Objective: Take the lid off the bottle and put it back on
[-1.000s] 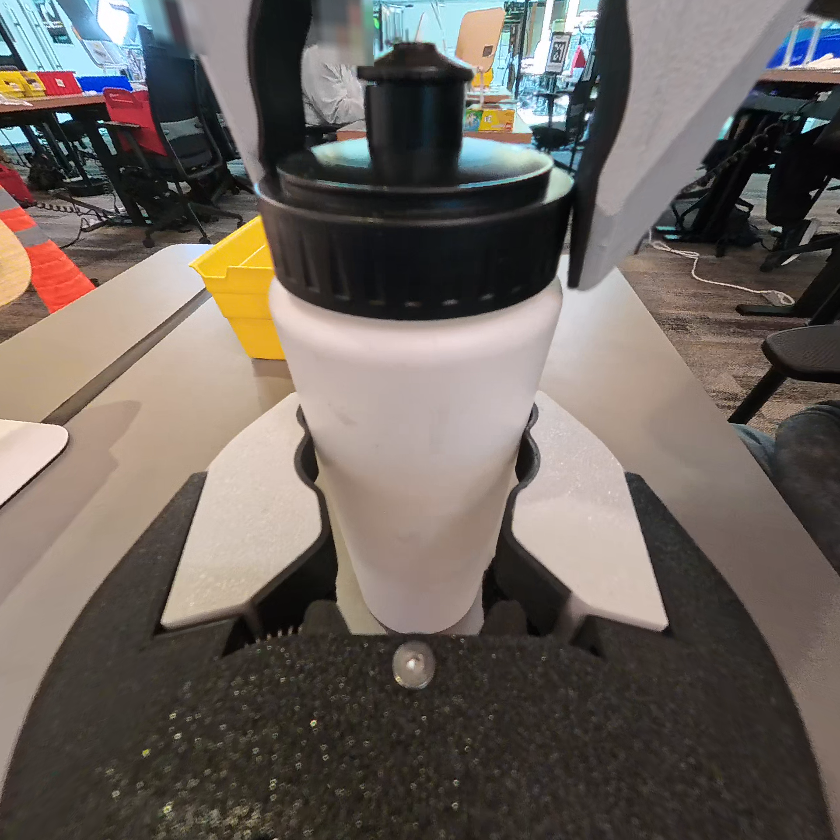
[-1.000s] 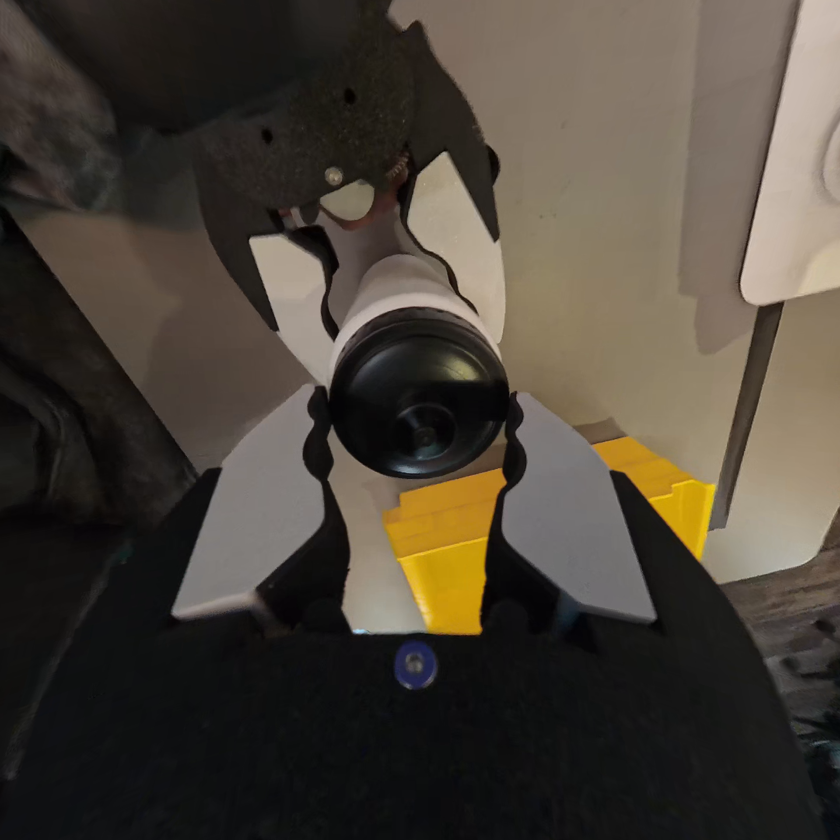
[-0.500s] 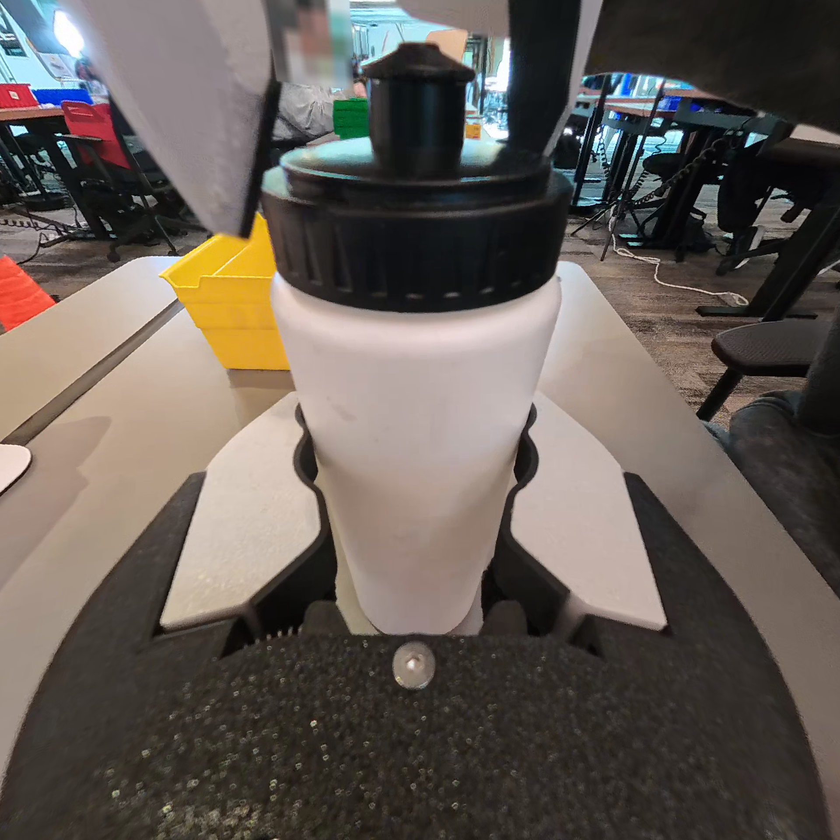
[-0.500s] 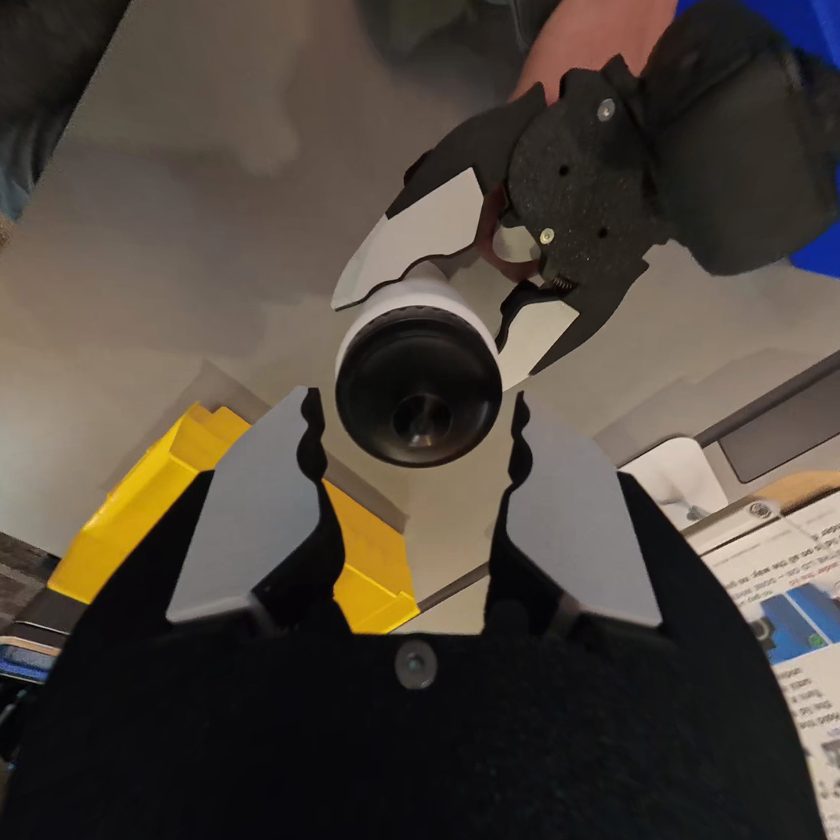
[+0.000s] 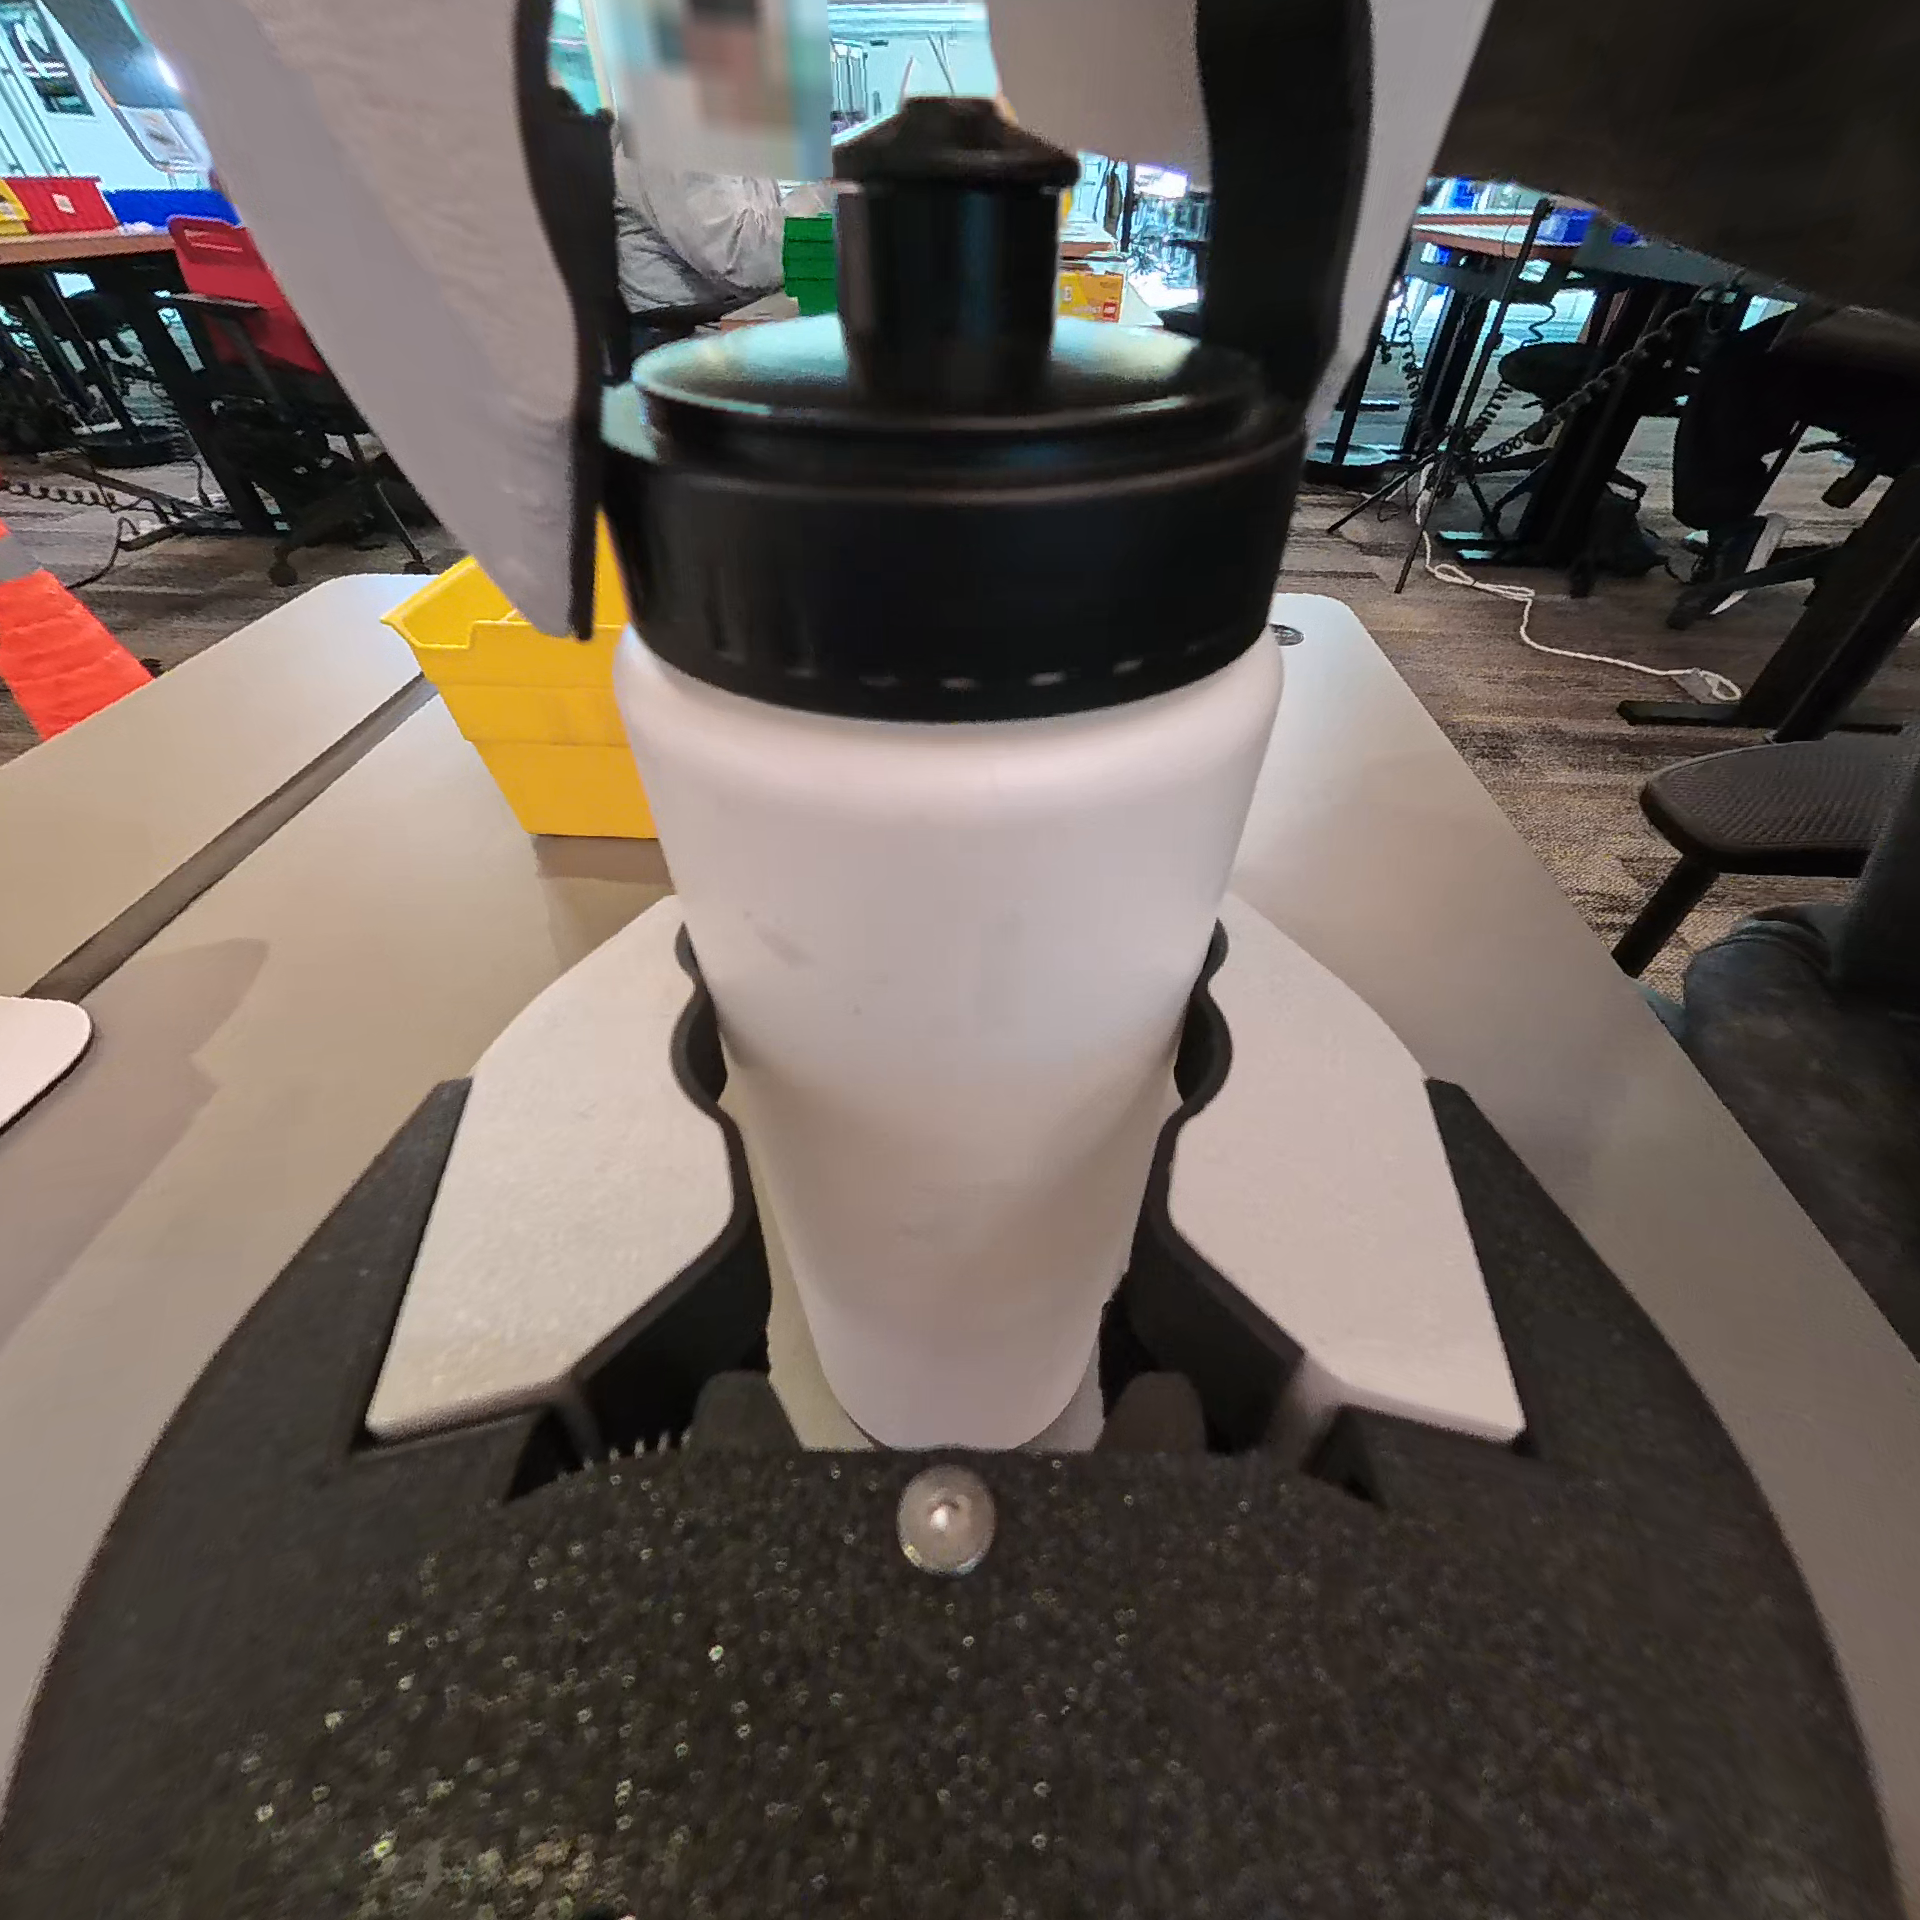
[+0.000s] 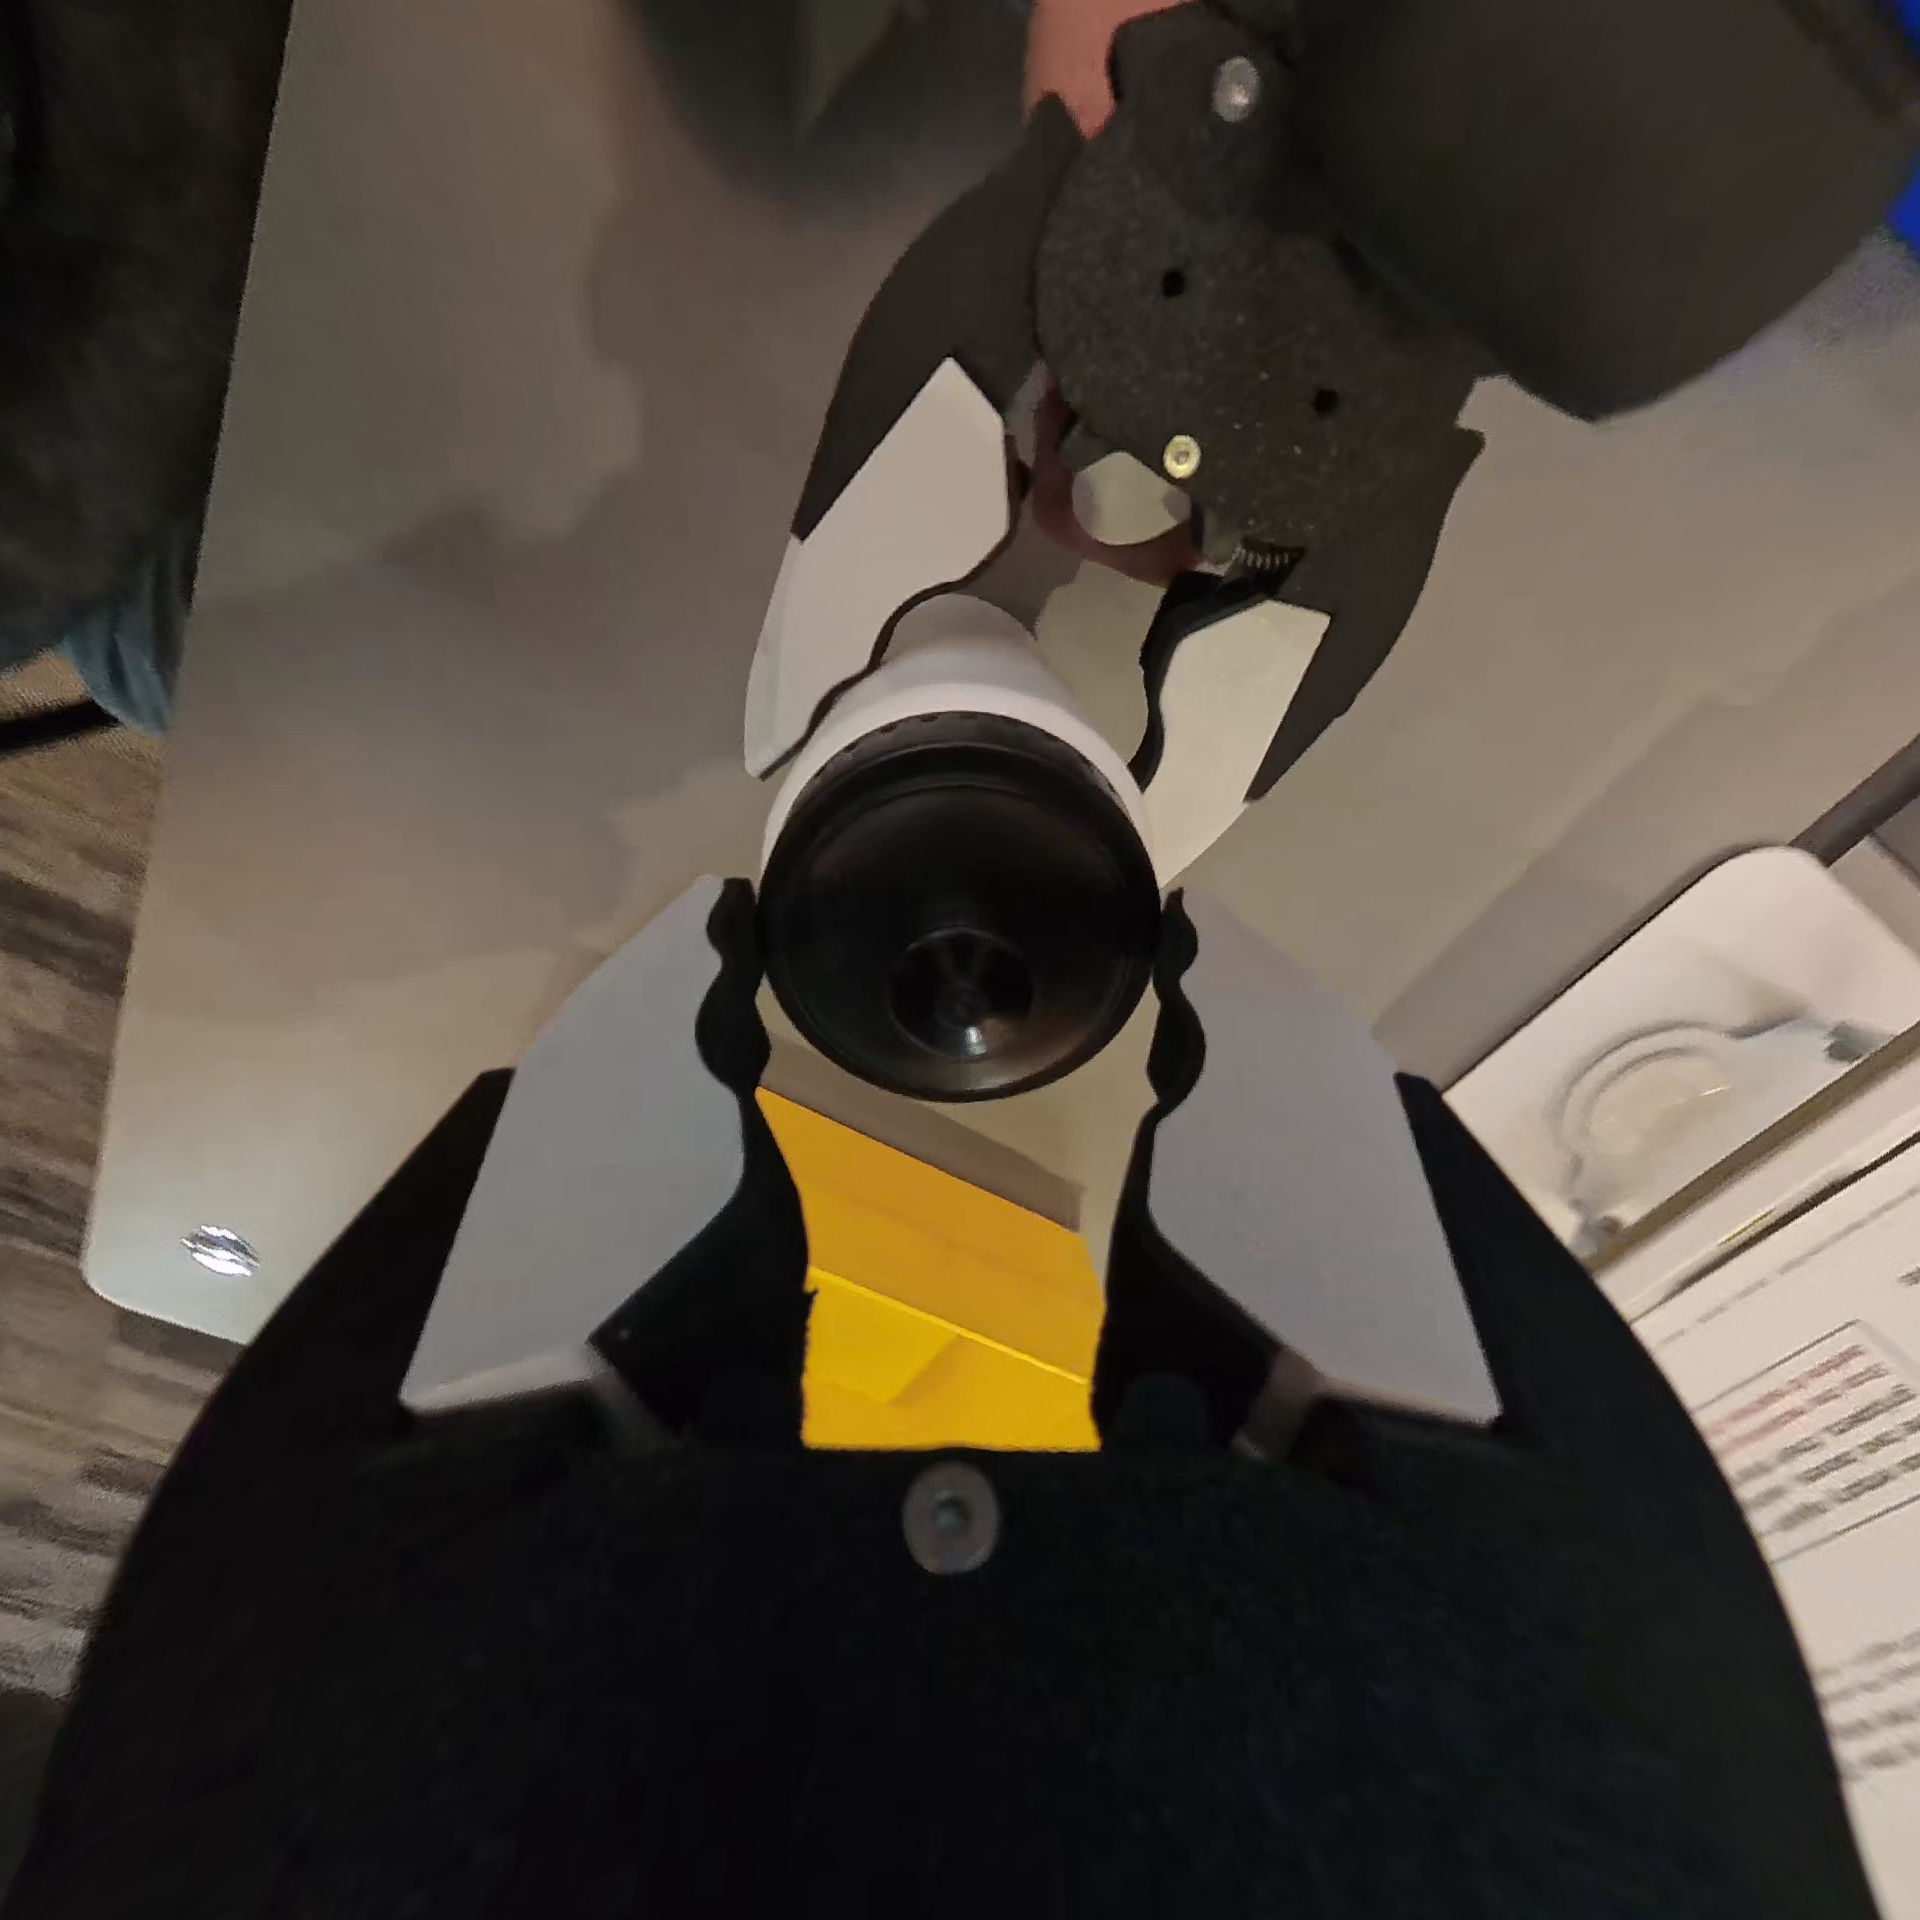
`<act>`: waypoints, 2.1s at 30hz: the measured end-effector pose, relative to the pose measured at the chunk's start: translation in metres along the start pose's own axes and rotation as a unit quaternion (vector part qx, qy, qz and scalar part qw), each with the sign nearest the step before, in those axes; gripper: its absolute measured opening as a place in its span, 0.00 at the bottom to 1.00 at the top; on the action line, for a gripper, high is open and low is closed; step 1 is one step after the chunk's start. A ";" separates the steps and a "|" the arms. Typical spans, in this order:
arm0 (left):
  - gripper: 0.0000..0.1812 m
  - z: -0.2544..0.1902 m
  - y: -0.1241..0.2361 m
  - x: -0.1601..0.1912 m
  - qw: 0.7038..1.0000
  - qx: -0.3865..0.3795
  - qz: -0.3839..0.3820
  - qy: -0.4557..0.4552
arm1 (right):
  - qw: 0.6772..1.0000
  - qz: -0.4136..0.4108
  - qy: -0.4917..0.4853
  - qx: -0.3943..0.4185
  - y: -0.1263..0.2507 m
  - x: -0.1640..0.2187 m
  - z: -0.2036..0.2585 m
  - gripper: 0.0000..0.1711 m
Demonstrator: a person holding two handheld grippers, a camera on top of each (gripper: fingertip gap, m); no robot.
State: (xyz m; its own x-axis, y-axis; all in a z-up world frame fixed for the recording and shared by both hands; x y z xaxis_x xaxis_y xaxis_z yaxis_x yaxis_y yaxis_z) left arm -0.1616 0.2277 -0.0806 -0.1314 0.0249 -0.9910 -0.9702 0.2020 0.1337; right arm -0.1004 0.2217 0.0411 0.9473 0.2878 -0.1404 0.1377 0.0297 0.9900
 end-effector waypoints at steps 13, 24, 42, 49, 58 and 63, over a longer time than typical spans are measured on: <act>0.48 0.000 0.000 0.000 1.000 -0.011 0.006 0.000 | 0.983 0.003 -0.181 0.029 0.000 -0.001 0.003 0.43; 0.48 0.002 -0.001 -0.001 1.000 -0.024 0.011 0.008 | 0.935 -0.022 -0.350 0.055 0.001 0.003 0.004 0.43; 0.48 -0.001 -0.002 0.000 1.000 -0.001 0.003 -0.003 | 1.000 -0.008 -0.002 0.010 0.014 -0.001 0.009 0.52; 0.48 0.000 0.001 0.001 1.000 0.009 -0.007 0.003 | 0.993 0.019 0.116 -0.010 0.001 -0.009 0.000 0.42; 0.48 -0.003 -0.003 0.000 1.000 0.000 0.005 -0.004 | 1.000 0.014 0.002 0.007 0.001 -0.006 0.006 0.42; 0.48 -0.003 -0.003 0.000 1.000 -0.002 0.005 -0.003 | 0.997 0.002 -0.071 0.022 0.000 -0.005 0.007 0.42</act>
State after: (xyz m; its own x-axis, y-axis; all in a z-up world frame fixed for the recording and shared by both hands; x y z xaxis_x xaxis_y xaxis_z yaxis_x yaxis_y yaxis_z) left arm -0.1594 0.2246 -0.0808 -0.1402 0.0322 -0.9896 -0.9697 0.1973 0.1438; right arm -0.1028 0.2131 0.0421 0.9789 0.1492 -0.1396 0.1431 -0.0133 0.9896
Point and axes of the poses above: each gripper's, where its closed fingertips meet, y back along the fingers, x out of its underside, z = x × y across the jaws, the point moved 8 cm from there along y, back along the fingers, and after that the axes turned 3 degrees about -z, right-handed, at the moved point
